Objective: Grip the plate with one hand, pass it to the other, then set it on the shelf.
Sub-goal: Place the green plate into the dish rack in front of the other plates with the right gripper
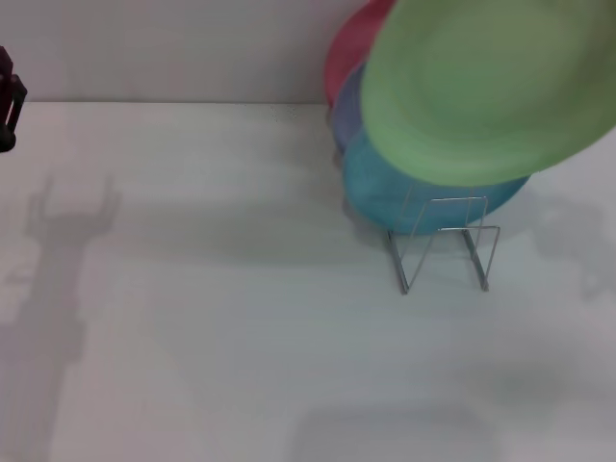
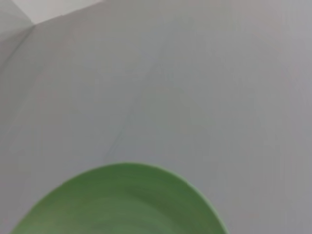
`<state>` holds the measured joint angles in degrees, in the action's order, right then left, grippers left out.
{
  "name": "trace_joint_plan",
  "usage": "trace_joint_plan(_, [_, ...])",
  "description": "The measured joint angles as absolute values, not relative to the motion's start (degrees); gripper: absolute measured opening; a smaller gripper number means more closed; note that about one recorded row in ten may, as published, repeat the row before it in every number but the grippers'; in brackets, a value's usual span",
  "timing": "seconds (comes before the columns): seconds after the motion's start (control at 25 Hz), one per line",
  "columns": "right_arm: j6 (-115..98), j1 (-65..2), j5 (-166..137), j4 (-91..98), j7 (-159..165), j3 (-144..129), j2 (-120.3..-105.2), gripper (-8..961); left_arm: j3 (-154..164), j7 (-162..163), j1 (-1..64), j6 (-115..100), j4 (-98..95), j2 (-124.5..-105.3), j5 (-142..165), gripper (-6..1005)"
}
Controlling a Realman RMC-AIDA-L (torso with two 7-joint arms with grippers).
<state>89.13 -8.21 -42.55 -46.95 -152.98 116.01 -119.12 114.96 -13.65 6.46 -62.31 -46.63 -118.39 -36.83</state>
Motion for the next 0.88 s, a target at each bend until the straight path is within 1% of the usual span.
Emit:
trace_joint_plan(0.28, [90.94, -9.17, -44.05, -41.94, -161.24, 119.4, -119.22, 21, 115.2, -11.02, 6.61, -62.38, -44.87, -118.41, -36.76, 805])
trace_joint_plan(0.4, [90.95, -10.57, -44.35, -38.53, -163.48, 119.79, -118.93, 21, 115.55, -10.86, 6.67, -62.46, -44.43, -118.5, -36.99, 805])
trace_joint_plan(0.88, [90.59, -13.74, -53.08, -34.53, -165.09, 126.29, -118.78, 20, 117.05, -10.81, 6.4, -62.32, -44.05, -118.56, -37.18, 805])
